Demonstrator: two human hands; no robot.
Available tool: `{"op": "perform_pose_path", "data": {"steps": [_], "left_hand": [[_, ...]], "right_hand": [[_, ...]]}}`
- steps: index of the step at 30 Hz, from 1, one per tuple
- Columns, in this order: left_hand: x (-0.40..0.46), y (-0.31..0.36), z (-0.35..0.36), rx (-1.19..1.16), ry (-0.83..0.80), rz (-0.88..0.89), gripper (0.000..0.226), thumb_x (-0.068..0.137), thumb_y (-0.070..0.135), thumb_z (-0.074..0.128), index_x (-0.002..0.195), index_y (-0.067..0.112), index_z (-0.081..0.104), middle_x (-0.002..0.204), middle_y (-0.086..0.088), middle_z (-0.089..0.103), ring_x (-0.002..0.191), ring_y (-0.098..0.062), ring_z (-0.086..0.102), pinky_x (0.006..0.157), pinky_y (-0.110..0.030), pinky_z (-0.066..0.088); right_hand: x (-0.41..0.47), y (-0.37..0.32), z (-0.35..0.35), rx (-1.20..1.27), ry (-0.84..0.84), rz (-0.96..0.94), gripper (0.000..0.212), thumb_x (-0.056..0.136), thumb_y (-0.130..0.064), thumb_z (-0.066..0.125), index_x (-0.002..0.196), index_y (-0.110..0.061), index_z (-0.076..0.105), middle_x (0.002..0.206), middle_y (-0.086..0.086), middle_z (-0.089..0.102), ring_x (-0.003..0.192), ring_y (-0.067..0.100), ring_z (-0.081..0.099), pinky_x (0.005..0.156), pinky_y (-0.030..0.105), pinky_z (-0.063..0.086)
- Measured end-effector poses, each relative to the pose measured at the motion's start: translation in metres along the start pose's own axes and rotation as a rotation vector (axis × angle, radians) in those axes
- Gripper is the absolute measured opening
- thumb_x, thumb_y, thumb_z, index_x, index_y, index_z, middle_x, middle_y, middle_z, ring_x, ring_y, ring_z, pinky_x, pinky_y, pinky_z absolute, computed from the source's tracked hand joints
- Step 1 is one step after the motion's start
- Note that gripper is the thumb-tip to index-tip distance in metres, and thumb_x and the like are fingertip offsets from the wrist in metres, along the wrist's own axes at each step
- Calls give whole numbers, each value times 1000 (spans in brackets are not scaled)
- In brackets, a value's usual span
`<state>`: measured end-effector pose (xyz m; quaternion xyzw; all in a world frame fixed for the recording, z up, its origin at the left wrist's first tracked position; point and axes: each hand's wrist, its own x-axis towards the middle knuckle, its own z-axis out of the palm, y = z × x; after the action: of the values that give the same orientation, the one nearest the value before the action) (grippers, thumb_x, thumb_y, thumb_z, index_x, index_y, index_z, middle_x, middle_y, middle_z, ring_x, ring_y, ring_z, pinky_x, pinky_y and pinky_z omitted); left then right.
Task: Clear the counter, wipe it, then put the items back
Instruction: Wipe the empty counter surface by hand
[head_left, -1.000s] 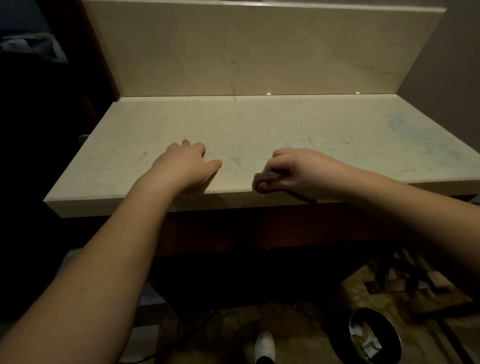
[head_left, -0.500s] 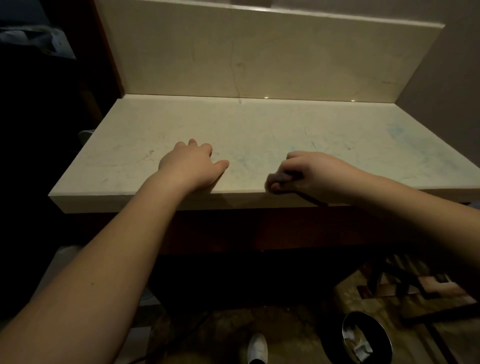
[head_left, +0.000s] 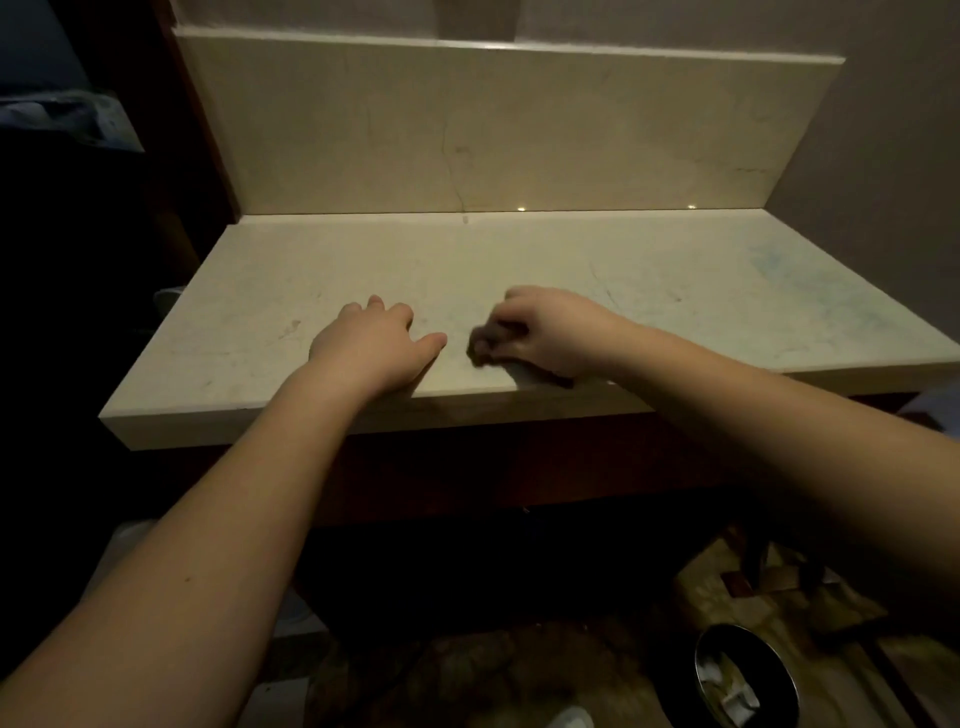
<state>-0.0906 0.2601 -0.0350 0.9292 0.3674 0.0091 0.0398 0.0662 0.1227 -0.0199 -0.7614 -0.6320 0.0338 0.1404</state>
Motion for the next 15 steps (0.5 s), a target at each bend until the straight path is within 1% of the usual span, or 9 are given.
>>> {"op": "perform_pose_path", "data": {"steps": [2,4,6,8,11,13,15], "left_hand": [[0,0,1,3,0,1,59,91,65,33,121,19,52,128,-12,49,115,-33,45,83,-43,44],[1,0,1,8,-4,0,60,91,65,32,123,19,52,128,-12,49,115,-32,45,80,-42,43],[2,0,1,10,-4,4,60,90,66,32,123,19,52,128,-11,49,115,-32,45,78,-41,41],[1,0,1,3,3,9,60,90,66,32,122,19,52,127,-11,49,115,-33,45,77,-41,40],[0,-1,2,-8,7,12,60,90,67,32,121,19,53,127,-11,49,116,-32,45,82,-42,43],[1,-1,1,-10,1,8,59,90,67,33,119,20,53,125,-11,49,115,-32,45,83,-42,43],[1,-2,1,-11,1,7,58,90,67,33,117,20,53,124,-10,50,114,-32,45,79,-41,41]], "right_hand": [[-33,3,-1,21,-18,-60,15,86,-39,63,91,-25,64,84,-10,46,78,13,49,66,29,34],[-41,11,-5,12,-33,-60,16,86,-37,64,95,-24,65,85,-12,47,80,13,51,66,28,32],[-26,17,-6,-18,-45,-12,19,87,-36,63,98,-21,65,89,-8,49,87,18,53,69,29,35],[0,21,-6,-46,8,64,23,89,-35,61,105,-19,65,96,-2,52,95,23,54,75,31,38],[27,25,-5,-42,72,143,29,92,-35,58,114,-17,63,107,4,55,100,26,53,78,30,36],[21,22,-6,-44,64,128,29,92,-35,58,113,-18,64,106,4,54,99,25,53,76,30,35],[-2,17,-7,-41,32,65,24,91,-37,59,106,-19,65,98,-1,52,91,21,52,72,30,34]]}}
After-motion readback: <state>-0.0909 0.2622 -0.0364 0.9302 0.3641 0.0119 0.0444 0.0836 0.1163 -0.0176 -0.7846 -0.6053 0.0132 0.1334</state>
